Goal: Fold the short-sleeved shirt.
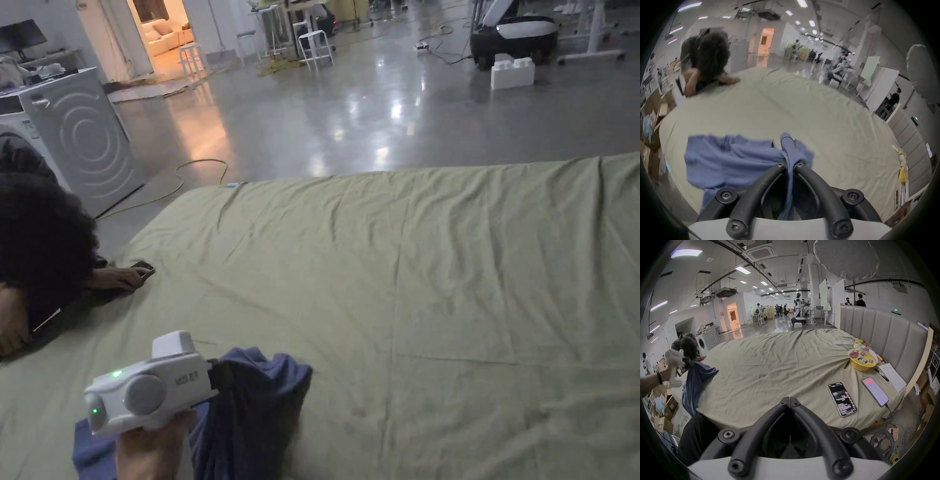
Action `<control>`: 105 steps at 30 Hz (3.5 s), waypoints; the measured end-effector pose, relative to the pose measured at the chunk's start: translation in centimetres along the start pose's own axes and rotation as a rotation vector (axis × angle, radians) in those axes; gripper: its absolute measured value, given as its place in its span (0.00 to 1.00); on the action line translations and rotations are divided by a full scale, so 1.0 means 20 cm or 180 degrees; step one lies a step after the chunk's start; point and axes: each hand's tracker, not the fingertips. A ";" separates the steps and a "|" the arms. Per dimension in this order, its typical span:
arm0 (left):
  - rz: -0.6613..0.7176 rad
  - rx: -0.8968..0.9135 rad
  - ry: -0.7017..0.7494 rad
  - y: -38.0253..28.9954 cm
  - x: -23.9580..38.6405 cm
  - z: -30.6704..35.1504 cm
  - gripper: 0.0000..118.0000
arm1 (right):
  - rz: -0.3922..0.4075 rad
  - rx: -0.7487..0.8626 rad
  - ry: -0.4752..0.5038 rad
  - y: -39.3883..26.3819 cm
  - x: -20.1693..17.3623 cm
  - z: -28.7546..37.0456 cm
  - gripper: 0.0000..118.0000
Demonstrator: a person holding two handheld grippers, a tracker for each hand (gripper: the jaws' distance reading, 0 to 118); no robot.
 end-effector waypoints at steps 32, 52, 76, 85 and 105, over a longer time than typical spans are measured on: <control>-0.1775 0.0074 -0.2448 -1.03 1.38 0.64 0.66 | -0.0619 0.0037 -0.0088 -0.17 0.13 0.16 0.00; -0.1110 0.1744 -0.0739 -0.73 0.56 1.61 0.00 | 0.0638 0.1273 0.0262 0.27 -0.27 0.31 0.00; -0.0461 0.0169 -0.0957 -0.46 0.35 0.71 0.69 | 0.0322 0.0576 0.0092 0.13 -0.16 0.14 0.00; -0.0453 -0.0791 -0.0355 -0.35 0.33 -0.20 0.74 | -0.0060 0.0117 -0.0151 0.03 0.00 0.04 0.00; -0.0985 -0.1462 -0.0093 -0.50 0.46 -0.56 0.02 | 0.0004 -0.0196 -0.0163 0.04 0.18 -0.15 0.00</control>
